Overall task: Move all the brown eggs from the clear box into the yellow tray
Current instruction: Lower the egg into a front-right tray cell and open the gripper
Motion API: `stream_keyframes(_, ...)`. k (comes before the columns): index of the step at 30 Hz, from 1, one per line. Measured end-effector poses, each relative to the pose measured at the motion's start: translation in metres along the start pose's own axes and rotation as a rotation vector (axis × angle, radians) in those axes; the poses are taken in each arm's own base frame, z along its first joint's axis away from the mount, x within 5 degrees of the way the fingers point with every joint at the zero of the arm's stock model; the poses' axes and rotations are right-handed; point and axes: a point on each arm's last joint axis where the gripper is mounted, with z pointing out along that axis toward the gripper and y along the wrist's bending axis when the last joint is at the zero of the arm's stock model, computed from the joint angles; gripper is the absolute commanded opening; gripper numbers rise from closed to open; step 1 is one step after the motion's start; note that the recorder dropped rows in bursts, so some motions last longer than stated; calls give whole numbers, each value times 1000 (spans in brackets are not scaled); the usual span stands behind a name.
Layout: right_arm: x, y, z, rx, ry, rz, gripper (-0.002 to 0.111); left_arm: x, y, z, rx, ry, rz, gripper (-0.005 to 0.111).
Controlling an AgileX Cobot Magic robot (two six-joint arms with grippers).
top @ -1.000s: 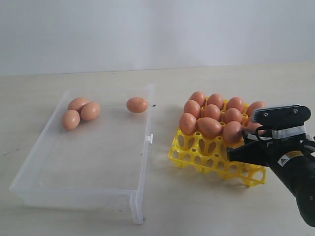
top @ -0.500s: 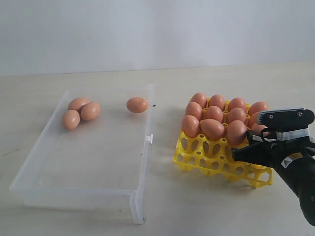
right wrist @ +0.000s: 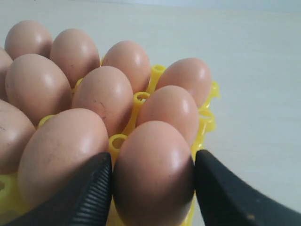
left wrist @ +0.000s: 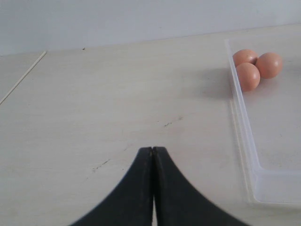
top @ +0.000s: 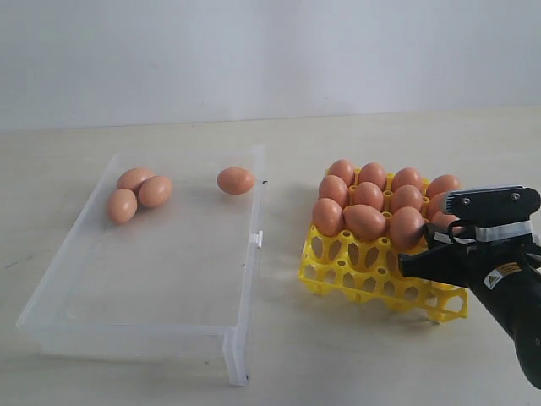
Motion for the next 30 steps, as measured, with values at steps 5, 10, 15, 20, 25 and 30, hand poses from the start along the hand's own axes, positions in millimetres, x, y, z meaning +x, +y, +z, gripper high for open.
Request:
stream_keyframes(5, -8, 0, -2, -5, -34, 9, 0, 0, 0, 0, 0, 0, 0, 0)
stream_keyframes(10, -11, -2, -3, 3, -55, 14, 0, 0, 0, 0, 0, 0, 0, 0)
stream_keyframes(15, -11, -6, -1, 13, -53, 16, 0, 0, 0, 0, 0, 0, 0, 0)
stream_keyframes(20, -8, -2, 0, -36, -46, 22, 0, 0, 0, 0, 0, 0, 0, 0)
stream_keyframes(25, -6, -1, 5, -34, -44, 27, 0, 0, 0, 0, 0, 0, 0, 0)
stream_keyframes(30, -4, 3, 14, -38, -35, 27, 0, 0, 0, 0, 0, 0, 0, 0)
